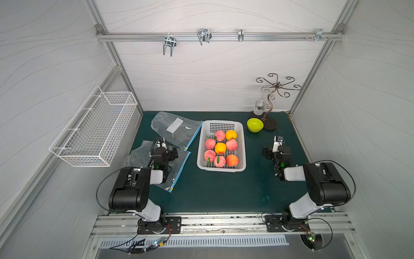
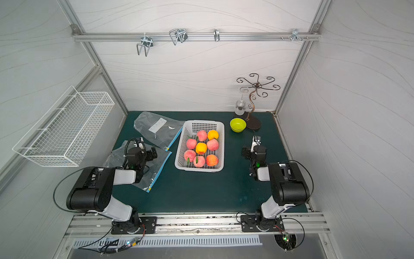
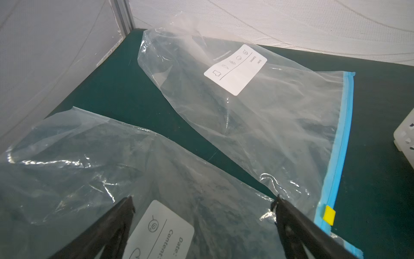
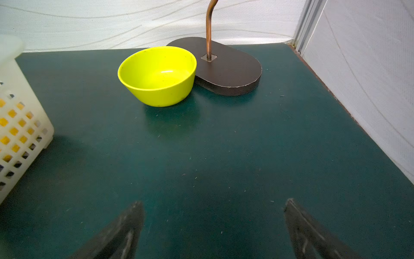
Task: Place the peach in a zip-top bag and seal the zipper
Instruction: Open the zipper of the food storage bag at the center of the board.
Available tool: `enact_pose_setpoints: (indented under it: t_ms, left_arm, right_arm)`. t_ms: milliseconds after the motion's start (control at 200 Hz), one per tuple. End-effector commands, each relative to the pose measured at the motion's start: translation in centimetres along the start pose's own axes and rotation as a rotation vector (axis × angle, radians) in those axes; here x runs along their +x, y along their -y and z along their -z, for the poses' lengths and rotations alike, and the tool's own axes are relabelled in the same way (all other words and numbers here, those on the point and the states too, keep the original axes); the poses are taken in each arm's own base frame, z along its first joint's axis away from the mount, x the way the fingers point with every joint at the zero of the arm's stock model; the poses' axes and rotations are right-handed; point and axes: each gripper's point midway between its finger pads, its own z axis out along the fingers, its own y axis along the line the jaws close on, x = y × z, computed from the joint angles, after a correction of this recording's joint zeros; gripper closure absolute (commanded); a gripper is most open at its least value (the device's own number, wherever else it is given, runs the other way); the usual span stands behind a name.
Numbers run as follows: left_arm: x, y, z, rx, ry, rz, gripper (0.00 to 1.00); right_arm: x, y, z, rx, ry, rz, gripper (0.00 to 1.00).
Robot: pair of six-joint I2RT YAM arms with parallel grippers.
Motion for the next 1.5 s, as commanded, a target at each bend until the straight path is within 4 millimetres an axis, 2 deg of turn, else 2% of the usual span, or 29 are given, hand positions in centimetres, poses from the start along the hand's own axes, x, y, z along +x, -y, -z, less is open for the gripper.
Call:
enact_pose_setpoints:
  t_ms: [0, 625, 725, 870, 970, 1025, 1106, 1241, 1326, 1491]
  left_arm:
    - [-1.8, 0.1, -0.3, -0.005, 0.052, -0.005, 0.0]
    - [-1.9, 0.1, -0.2, -0.004, 0.058, -0.003, 0.0]
    - [-2.9, -0.6, 0.6, -0.04, 0.085, 0.018, 0.0]
    - [-4.4, -1.3, 2.3, -0.08, 0.075, 0.043, 0.0]
    - [-5.2, -1.2, 2.9, -0.078, 0.039, 0.077, 0.0]
    - [-6.0, -0.6, 3.2, -0.048, 0.028, 0.082, 0.01]
    - [-5.9, 0.3, 3.7, -0.033, -0.042, 0.046, 0.02]
    - [-6.1, 3.7, 4.1, 0.037, -0.133, -0.07, 0.03]
    - [-5.6, 6.2, 3.6, 0.128, -0.231, -0.116, 0.06]
    - [-5.1, 9.7, 1.2, 0.262, -0.422, -0.151, 0.2]
  right_arm:
    - [-0.6, -0.1, -0.1, 0.001, 0.013, 0.005, 0.01]
    - [-0.7, -0.2, 0.1, -0.002, 0.023, 0.011, 0.01]
    - [-1.7, -0.5, 1.0, 0.011, 0.054, 0.032, 0.01]
    - [-3.4, 0.9, 2.4, 0.107, 0.06, 0.01, 0.01]
    - [-4.2, 1.3, 3.3, 0.13, -0.001, -0.018, 0.01]
    - [-4.8, 1.3, 3.9, 0.132, -0.05, -0.055, 0.01]
    - [-5.7, 1.0, 5.0, 0.113, -0.11, -0.117, 0.01]
    - [-6.7, -1.5, 6.8, -0.033, -0.195, -0.138, 0.01]
    - [-7.0, -2.7, 7.9, -0.105, -0.245, -0.141, 0.01]
    - [-7.5, -4.4, 9.5, -0.211, -0.306, -0.139, 0.01]
